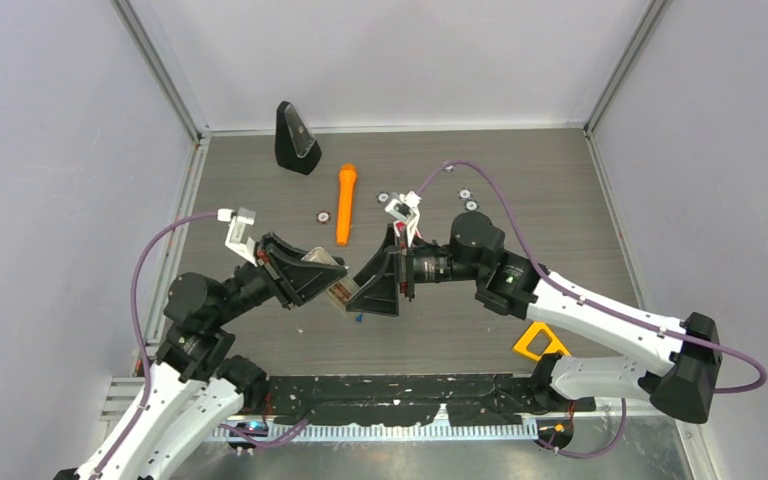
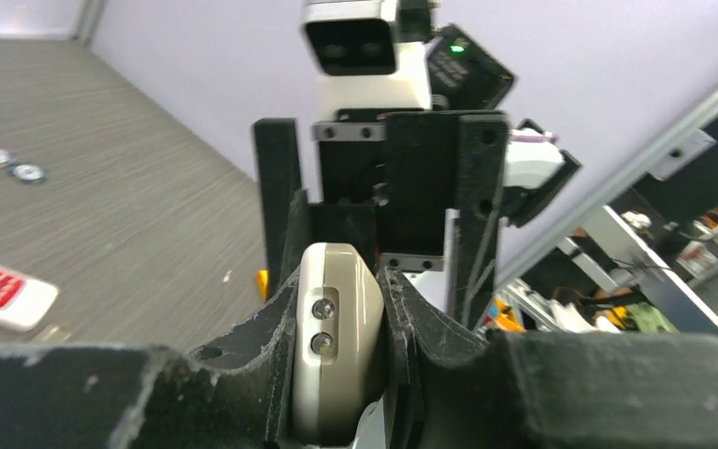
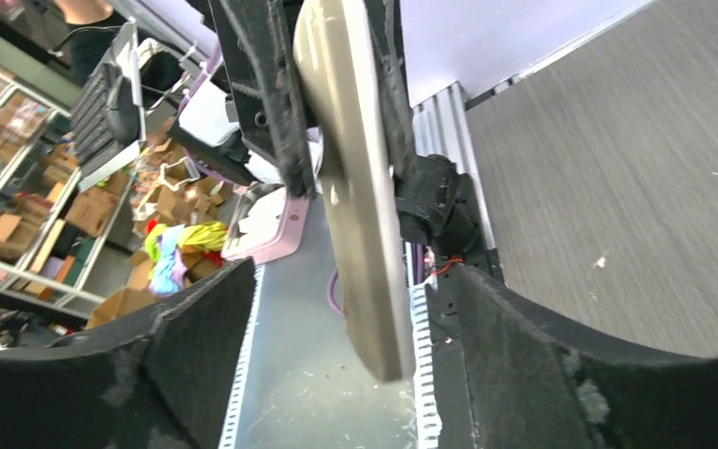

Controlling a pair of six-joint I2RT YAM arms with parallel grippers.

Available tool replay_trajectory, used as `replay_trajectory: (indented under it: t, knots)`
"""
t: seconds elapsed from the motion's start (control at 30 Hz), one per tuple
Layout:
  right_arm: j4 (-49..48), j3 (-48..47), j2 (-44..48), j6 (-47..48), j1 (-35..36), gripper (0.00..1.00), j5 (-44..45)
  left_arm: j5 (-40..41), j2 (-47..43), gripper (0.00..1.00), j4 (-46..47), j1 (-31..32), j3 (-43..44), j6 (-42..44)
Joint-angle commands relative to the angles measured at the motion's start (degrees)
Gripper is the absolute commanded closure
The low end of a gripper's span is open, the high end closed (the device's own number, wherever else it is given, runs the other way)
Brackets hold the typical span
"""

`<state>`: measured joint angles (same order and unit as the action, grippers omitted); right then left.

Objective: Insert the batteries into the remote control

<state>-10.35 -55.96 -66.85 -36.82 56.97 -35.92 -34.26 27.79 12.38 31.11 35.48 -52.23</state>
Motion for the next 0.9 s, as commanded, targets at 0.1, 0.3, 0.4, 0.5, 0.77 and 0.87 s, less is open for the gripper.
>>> replay_trajectory:
  t: [0.1,0.3,0.4,0.5,0.77,0.87]
  knots:
    - [11.9,-0.6,5.3,5.8,-0.9,0.12,14.2,23.6,-3.0,1.0,-32.9,0.1,10.7,17.6]
    - [28.2,-2.9,-1.5,5.5,-0.2,0.28,33.3,45.2,-4.5,1.0,-48.0,0.2,15.1,21.2]
    - [33.1,-5.3,-7.1,3.0,1.7,0.34,42.7,49.1,-6.4,1.0,-49.7,0.1,15.0,21.8]
    - [36.9,-7.2,-14.0,-2.0,3.2,0.34,49.3,50.8,-8.3,1.0,-50.2,0.1,14.2,21.3]
    - [37.4,-14.8,-30.4,-9.8,6.0,0.35,50.1,50.9,-11.7,1.0,-49.3,0.2,11.2,21.3]
    - [38.2,-17.9,-35.4,-11.0,6.8,0.36,48.9,50.5,-12.3,1.0,-48.8,0.2,10.5,21.9]
